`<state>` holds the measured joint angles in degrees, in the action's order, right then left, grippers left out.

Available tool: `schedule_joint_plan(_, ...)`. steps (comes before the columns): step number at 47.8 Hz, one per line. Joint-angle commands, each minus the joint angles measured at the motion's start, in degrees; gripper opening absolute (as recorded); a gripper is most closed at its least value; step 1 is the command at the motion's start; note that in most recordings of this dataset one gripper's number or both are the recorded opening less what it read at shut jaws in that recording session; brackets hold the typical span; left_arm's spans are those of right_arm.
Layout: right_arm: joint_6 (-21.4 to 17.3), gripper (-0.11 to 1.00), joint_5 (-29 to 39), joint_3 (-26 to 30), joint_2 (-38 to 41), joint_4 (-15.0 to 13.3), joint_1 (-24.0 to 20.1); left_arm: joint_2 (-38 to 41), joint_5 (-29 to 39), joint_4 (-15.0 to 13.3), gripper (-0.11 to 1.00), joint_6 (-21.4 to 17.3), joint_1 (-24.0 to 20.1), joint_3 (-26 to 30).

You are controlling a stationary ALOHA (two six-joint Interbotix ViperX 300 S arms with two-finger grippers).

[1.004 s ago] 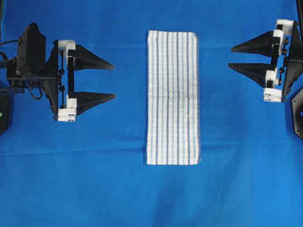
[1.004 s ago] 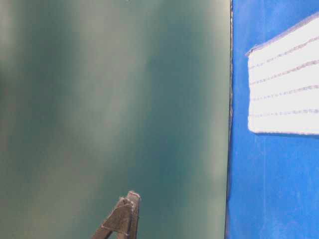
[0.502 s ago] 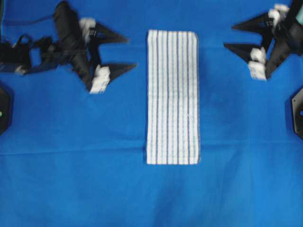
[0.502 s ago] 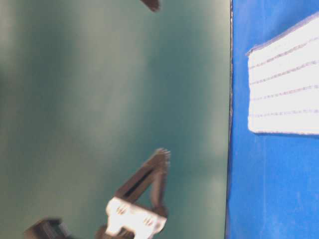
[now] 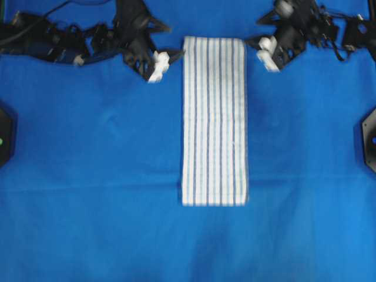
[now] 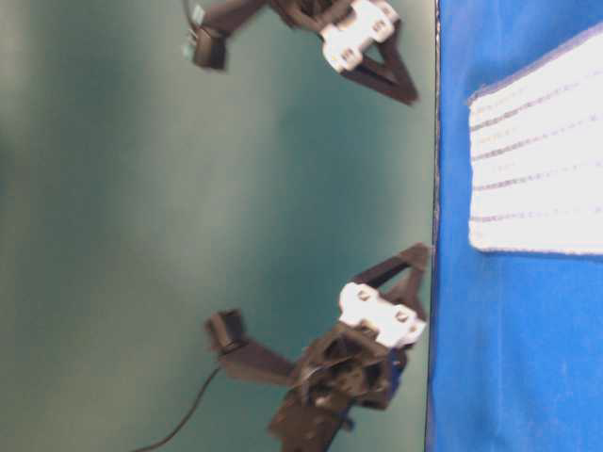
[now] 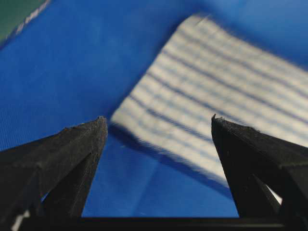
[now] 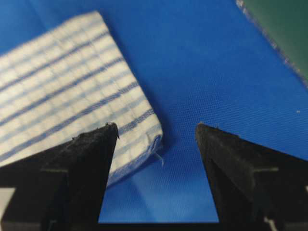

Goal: Fold the blue towel.
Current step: 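Move both grippers to the strip's top corners and pinch them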

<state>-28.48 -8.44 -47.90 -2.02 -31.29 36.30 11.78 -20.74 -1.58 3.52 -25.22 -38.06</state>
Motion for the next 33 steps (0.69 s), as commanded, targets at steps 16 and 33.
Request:
schedule_joint_plan(16, 0.4, 0.66, -0.7, 5.0, 10.1, -0.4, 1.2, 11.2, -0.5, 0.0, 0.93, -0.1, -1.8, 8.9)
schedule_joint_plan(33, 0.4, 0.62, -0.7, 4.7, 11.6, -0.4, 1.5, 14.3, -0.1, 0.0, 0.85, -0.2, -2.4, 11.8)
